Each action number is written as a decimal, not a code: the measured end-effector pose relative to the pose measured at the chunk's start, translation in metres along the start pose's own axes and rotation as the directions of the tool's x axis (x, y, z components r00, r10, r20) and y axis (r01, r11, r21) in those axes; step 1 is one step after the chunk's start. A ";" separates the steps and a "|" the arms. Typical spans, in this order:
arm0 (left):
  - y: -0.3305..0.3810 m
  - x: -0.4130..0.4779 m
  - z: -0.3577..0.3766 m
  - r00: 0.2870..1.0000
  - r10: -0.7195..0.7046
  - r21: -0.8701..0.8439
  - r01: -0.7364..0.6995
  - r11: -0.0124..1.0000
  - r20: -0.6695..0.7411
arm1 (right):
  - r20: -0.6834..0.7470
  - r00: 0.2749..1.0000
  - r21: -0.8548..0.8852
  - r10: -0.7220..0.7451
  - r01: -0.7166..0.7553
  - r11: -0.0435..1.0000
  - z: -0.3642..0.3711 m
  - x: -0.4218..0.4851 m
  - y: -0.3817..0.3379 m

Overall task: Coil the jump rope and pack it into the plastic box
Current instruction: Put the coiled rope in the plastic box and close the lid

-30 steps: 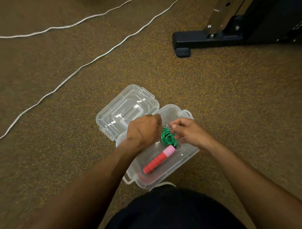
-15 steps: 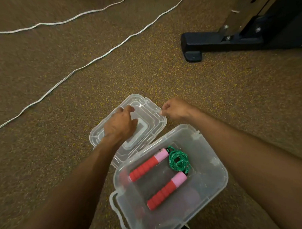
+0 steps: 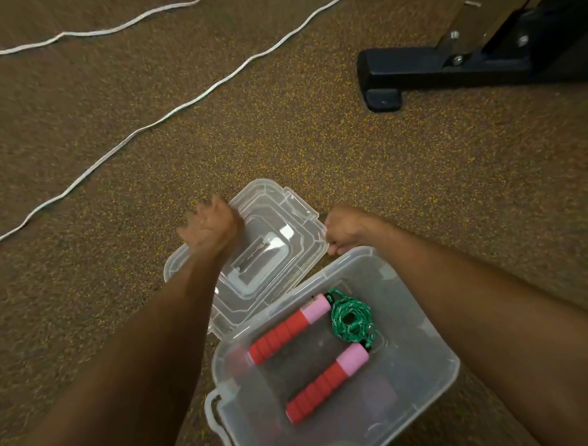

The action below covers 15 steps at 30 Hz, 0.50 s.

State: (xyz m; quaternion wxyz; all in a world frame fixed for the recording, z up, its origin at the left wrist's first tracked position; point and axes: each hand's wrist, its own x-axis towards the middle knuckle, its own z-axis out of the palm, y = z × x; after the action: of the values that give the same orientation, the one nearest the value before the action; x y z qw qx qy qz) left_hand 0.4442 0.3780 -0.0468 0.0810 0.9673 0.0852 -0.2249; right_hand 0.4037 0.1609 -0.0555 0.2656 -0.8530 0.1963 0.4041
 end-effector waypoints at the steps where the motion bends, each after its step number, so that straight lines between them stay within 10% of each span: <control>1: 0.003 -0.005 -0.005 1.000 0.000 -0.031 -0.001 1.000 -0.028 | 0.002 1.000 0.017 -0.020 0.020 1.000 -0.001 -0.003 0.003; 15: 0.039 -0.149 -0.074 0.843 0.350 0.063 -0.356 0.932 -0.410 | 0.014 0.996 0.564 -0.083 0.061 0.824 -0.037 -0.088 0.041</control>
State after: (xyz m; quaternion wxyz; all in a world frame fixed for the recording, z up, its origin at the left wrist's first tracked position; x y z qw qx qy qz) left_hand 0.3515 0.3352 0.0906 0.1088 0.9910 -0.0772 0.0047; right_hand 0.3503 0.1165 0.0221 0.5237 -0.7359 0.2692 0.3343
